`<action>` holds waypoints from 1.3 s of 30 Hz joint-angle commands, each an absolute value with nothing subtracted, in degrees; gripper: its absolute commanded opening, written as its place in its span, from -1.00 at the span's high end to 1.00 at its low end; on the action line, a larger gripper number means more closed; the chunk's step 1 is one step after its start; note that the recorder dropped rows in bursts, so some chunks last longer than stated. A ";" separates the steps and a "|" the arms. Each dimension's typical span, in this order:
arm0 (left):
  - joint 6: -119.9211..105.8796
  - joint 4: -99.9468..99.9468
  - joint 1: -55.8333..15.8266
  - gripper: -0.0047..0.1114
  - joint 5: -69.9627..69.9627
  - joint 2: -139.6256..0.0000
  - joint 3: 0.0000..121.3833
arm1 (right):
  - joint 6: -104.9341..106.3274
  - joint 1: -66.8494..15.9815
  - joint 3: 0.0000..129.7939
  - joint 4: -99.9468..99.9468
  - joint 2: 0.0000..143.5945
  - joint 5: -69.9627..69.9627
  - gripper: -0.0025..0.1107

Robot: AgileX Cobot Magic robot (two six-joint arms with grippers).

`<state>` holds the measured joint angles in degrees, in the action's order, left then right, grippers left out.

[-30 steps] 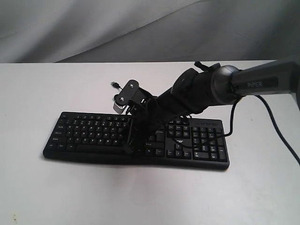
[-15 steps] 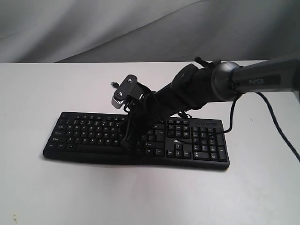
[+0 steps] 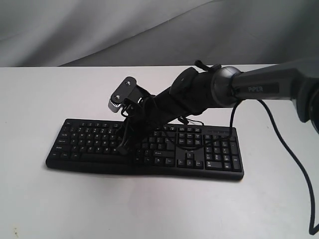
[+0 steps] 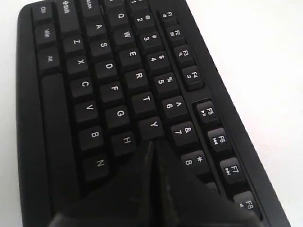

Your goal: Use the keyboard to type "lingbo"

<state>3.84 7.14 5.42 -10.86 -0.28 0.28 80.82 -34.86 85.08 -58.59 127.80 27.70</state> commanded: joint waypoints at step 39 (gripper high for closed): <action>3.96 7.16 5.11 0.91 -10.51 0.00 0.00 | 77.43 -34.50 85.40 -53.69 128.36 25.67 0.96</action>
